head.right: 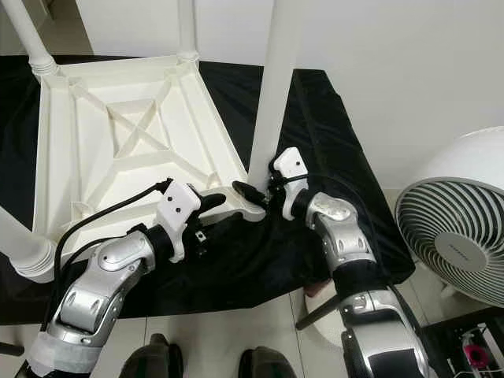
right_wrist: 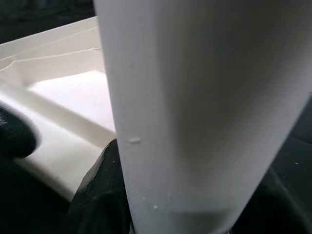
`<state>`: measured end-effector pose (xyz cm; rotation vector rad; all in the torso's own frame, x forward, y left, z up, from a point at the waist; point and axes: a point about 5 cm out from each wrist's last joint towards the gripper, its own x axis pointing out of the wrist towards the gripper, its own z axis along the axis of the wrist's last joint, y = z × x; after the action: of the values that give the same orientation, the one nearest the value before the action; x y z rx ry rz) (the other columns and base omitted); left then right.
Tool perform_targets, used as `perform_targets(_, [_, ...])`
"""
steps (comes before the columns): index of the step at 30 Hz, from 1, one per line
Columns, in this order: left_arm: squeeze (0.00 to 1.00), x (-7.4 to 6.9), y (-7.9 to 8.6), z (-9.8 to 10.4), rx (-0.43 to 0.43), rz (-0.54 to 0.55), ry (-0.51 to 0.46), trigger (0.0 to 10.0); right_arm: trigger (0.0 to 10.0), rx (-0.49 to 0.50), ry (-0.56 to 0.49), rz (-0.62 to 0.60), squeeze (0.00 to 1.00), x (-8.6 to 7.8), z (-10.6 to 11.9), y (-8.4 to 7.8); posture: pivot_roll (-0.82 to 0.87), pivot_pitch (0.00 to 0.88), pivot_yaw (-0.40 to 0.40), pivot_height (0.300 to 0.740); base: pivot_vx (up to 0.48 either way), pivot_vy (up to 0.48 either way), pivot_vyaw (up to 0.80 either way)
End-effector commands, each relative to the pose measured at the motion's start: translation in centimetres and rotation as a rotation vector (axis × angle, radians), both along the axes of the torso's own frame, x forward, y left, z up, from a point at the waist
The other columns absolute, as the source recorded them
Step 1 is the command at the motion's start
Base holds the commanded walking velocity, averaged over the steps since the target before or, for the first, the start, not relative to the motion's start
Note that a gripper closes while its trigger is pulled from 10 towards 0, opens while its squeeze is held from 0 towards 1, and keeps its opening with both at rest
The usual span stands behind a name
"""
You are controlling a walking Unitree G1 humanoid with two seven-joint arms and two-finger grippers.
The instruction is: Building children table
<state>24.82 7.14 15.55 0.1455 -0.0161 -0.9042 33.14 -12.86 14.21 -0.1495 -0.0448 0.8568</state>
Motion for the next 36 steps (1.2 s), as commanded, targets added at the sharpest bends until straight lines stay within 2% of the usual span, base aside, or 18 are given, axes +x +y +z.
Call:
perform_targets(1, [0.00,0.1,0.1,0.3,-0.010,0.048,-0.008,10.0,0.0,-0.003,-0.004,-0.079,0.00,0.0,-0.3,-0.1,0.04,0.043,-0.068,0.740,0.000,0.000,0.00])
perform_targets(2, [0.00,0.1,0.1,0.3,-0.011,0.047,-0.007,10.0,5.8,0.021,0.009,-0.121,0.00,0.0,-0.3,0.1,0.04,0.045,-0.066,0.740,0.000,0.000,0.00])
perform_targets(3, [0.00,0.0,0.1,0.3,-0.012,0.047,-0.007,10.0,5.8,0.037,0.021,-0.144,0.00,-0.1,-0.4,0.2,0.04,0.045,-0.066,0.740,0.000,0.000,0.00])
perform_targets(4, [0.00,0.0,0.1,0.3,-0.012,0.047,-0.006,10.0,10.0,0.062,0.038,-0.171,0.00,-0.4,-0.4,0.6,0.04,0.050,-0.065,0.740,0.000,0.000,0.00])
perform_targets(7, [0.00,0.0,0.1,0.3,-0.013,0.046,-0.006,10.0,10.0,0.079,0.049,-0.187,0.00,-0.5,-0.5,0.8,0.04,0.050,-0.065,0.740,0.000,0.000,0.00])
perform_targets(10, [0.00,0.1,0.0,0.3,-0.016,0.041,-0.002,10.0,10.0,0.114,0.035,-0.391,0.00,-1.0,-0.3,1.8,0.03,0.055,-0.064,0.740,0.000,0.000,0.00])
perform_targets(12, [0.00,0.1,-0.1,0.3,-0.014,0.038,-0.002,10.0,10.0,0.149,0.046,-0.580,0.00,-1.1,-0.4,2.0,0.03,0.057,-0.062,0.740,0.000,0.000,0.00])
perform_targets(16, [0.00,0.1,-0.1,0.3,-0.016,0.036,-0.003,10.0,10.0,0.154,0.045,-0.659,0.00,-1.2,-0.4,2.3,0.03,0.057,-0.064,0.740,0.000,0.000,0.00])
perform_targets(19, [0.00,0.1,-0.3,0.4,-0.020,0.034,-0.002,10.0,10.0,0.189,0.021,-0.640,0.00,-1.5,0.3,3.1,0.02,0.056,-0.059,0.740,0.000,0.000,0.00])
perform_targets(20, [0.00,0.1,-0.3,0.4,-0.021,0.034,-0.001,10.0,10.0,0.196,0.015,-0.639,0.77,-1.5,0.6,3.0,0.02,0.056,-0.059,0.740,0.000,0.000,0.00])
perform_targets(21, [0.00,0.1,-0.3,0.4,-0.021,0.034,-0.001,10.0,10.0,0.196,0.015,-0.639,0.77,-1.5,0.6,3.0,0.02,0.056,-0.059,0.740,0.000,0.000,0.00])
perform_targets(22, [0.00,0.1,-0.4,0.4,-0.020,0.029,-0.001,10.0,10.0,0.208,0.013,-0.643,1.00,-1.4,0.7,2.6,0.02,0.056,-0.060,0.740,0.000,0.000,0.00])
perform_targets(27, [0.00,0.2,-0.2,0.3,-0.020,0.033,-0.001,10.0,10.0,0.218,-0.003,-0.652,1.00,-1.5,1.2,1.8,0.02,0.055,-0.062,0.740,0.000,0.000,0.00])
perform_targets(30, [0.00,0.2,-0.2,0.3,-0.021,0.036,-0.001,10.0,10.0,0.216,-0.015,-0.603,1.00,-1.3,1.5,1.4,0.02,0.055,-0.065,0.740,0.000,0.000,0.00])
perform_targets(31, [0.00,0.2,-0.3,0.3,-0.021,0.037,-0.001,10.0,10.0,0.200,-0.026,-0.536,1.00,-1.1,1.7,1.0,0.02,0.054,-0.065,0.740,0.000,0.000,0.00])
perform_targets(33, [0.00,0.2,-0.3,0.3,-0.022,0.036,-0.001,10.0,10.0,0.185,-0.032,-0.503,1.00,-1.0,1.8,0.9,0.02,0.054,-0.065,0.740,0.000,0.000,0.00])
perform_targets(35, [0.00,0.3,-0.3,0.3,-0.021,0.036,-0.002,10.0,10.0,0.130,-0.027,-0.402,1.00,-0.7,1.7,0.7,0.02,0.053,-0.064,0.740,0.000,0.000,0.00])
perform_targets(36, [0.00,0.3,-0.3,0.3,-0.021,0.036,-0.002,10.0,10.0,0.130,-0.027,-0.402,1.00,-0.7,1.7,0.7,0.02,0.053,-0.064,0.740,0.000,0.000,0.00])
